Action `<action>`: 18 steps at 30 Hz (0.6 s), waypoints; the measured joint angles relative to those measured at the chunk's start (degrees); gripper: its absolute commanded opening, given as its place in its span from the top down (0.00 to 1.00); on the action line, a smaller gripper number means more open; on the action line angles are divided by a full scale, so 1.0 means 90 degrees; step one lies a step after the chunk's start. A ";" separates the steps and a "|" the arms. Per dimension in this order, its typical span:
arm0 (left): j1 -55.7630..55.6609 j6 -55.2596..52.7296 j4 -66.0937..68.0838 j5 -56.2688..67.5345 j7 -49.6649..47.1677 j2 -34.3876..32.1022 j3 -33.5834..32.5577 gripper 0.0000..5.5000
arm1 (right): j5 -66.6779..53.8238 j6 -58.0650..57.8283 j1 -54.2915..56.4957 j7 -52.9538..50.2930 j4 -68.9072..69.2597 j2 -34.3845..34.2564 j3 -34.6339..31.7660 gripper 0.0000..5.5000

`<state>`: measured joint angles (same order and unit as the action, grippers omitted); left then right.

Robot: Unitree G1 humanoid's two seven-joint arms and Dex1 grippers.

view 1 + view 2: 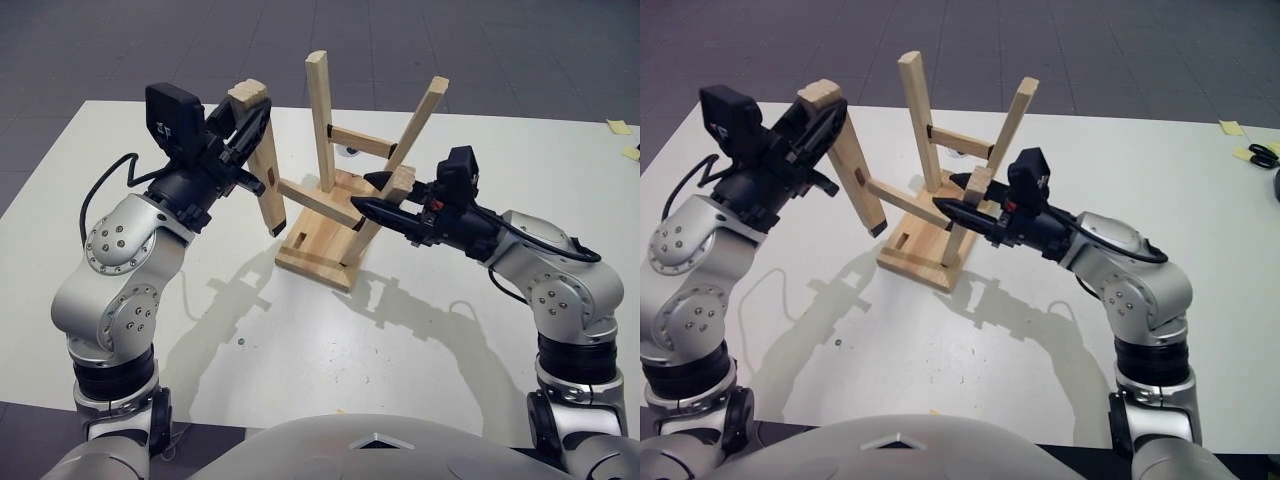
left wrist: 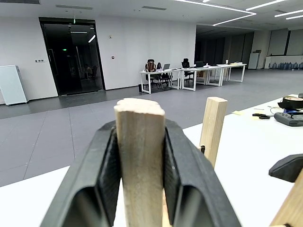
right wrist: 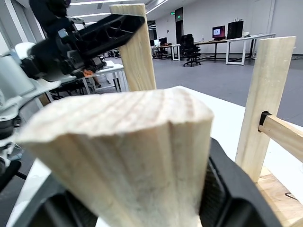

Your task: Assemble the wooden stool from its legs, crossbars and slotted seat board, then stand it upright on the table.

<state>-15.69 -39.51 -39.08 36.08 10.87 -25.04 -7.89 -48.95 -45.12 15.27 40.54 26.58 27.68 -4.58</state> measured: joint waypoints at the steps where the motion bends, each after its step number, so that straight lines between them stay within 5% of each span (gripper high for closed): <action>1: 0.0002 -0.0002 0.0000 0.0006 0.0005 0.0001 0.0000 0.81 | -0.0121 -0.0004 0.0010 -0.0026 0.0003 0.0000 -0.0084 0.41; 9: 0.0015 -0.0007 0.0038 0.0016 0.0141 0.0002 -0.0008 0.81 | -0.1245 -0.0387 -0.0035 0.0061 0.0139 0.0366 -0.0757 0.18; 18: -0.0009 -0.0005 0.0278 0.0019 0.0250 -0.0025 -0.0218 0.81 | -0.0966 -0.0173 -0.0086 0.0499 0.0053 0.0872 -0.0767 0.44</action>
<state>-15.77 -39.56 -36.58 36.25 13.11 -25.27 -9.86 -57.64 -46.67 14.50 45.03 27.06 35.53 -11.48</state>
